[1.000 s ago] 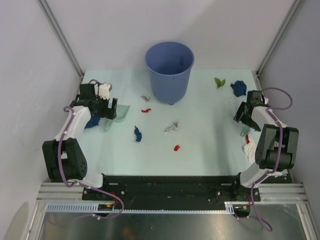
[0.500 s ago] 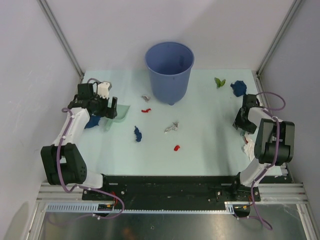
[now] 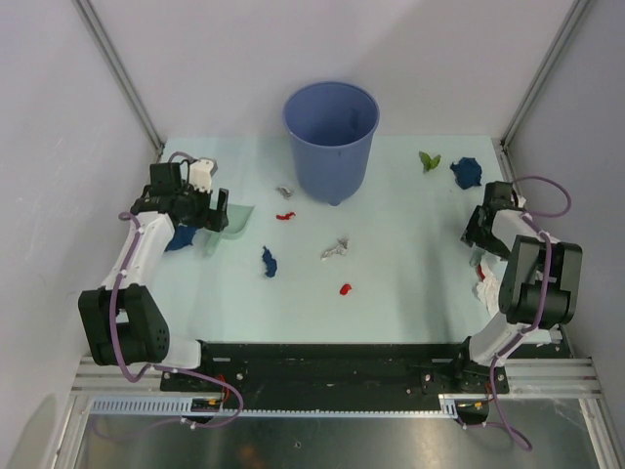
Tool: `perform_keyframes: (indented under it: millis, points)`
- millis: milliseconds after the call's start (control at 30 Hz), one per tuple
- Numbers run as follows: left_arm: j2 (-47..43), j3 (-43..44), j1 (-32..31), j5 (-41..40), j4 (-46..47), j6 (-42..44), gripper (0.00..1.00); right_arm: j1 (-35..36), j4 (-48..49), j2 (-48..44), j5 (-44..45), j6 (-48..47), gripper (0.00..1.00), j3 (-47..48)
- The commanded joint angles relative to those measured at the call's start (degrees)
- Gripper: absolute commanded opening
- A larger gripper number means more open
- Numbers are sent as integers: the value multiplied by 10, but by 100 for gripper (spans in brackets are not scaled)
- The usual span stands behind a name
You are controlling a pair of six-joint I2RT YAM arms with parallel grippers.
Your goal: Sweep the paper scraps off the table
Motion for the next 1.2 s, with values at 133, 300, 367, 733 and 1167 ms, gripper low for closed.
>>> perform_keyframes:
  millis: [133,300,367,733,1167]
  points:
    - [-8,9,-2,28,4,46,95,-16,42,23,-64,-51,88,64]
    - [-1,9,-3,29,4,48,95,30,86,46,-65,-130,81,75]
    - [1,10,-2,26,4,49,95,32,89,60,-54,-142,76,95]
    - [0,10,-2,26,4,47,95,70,-8,209,-10,-189,47,190]
    - [-13,6,-2,23,4,51,95,211,-49,158,-41,-124,47,179]
